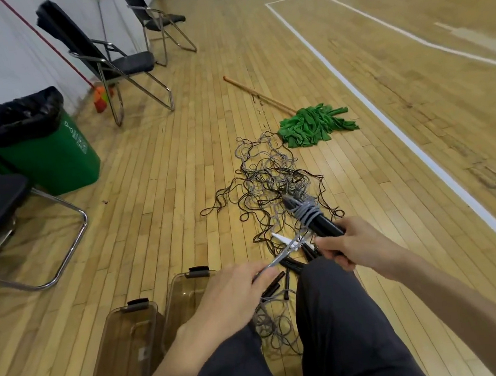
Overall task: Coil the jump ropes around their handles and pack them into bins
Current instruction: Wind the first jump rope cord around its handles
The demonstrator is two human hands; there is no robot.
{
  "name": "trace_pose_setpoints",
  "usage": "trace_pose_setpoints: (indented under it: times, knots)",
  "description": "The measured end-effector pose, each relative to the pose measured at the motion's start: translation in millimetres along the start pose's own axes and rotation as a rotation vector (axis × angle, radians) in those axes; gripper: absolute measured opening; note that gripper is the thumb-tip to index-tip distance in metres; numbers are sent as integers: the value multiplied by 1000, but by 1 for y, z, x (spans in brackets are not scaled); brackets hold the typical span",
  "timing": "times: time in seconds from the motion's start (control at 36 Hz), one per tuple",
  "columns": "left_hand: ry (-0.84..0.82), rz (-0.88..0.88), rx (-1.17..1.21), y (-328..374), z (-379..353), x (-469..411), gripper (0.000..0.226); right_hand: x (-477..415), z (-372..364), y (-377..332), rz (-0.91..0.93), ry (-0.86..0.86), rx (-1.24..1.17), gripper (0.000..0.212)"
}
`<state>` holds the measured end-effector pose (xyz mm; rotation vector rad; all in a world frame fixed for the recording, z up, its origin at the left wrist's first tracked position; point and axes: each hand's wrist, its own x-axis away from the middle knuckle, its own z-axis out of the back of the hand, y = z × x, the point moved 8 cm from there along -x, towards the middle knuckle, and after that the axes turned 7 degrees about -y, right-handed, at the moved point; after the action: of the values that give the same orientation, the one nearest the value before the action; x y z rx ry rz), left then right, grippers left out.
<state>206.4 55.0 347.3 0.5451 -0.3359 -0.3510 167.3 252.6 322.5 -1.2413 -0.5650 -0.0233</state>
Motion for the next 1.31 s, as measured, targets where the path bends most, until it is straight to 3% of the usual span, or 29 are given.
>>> trace_pose_setpoints:
  times: [0.17,0.31,0.36,0.44,0.58,0.67,0.83,1.06,1.31]
  knots:
    - [17,-48,-335,23,3,4,31,-9,-1,17,-41,28,51,12]
    - [60,-187,-558,41,12,2,32,-16,-10,30,-95,-34,100,12]
    - [117,-266,-628,46,18,2,24,-17,-13,32,-123,-76,127,13]
    - [71,-372,-662,53,19,0,23,-12,-24,38,-232,-244,188,15]
    - [-24,-451,-627,65,29,2,45,3,-40,45,-333,-418,291,29]
    - [-46,-463,-610,74,40,2,59,8,-51,41,-295,-454,330,22]
    - [48,-533,-528,78,61,-3,54,21,-73,32,-221,-466,442,35]
    - [-73,-364,-416,68,67,-24,43,33,-82,29,-234,-510,433,43]
    - [-240,-223,-165,60,58,-44,35,54,-98,14,-137,-620,480,36]
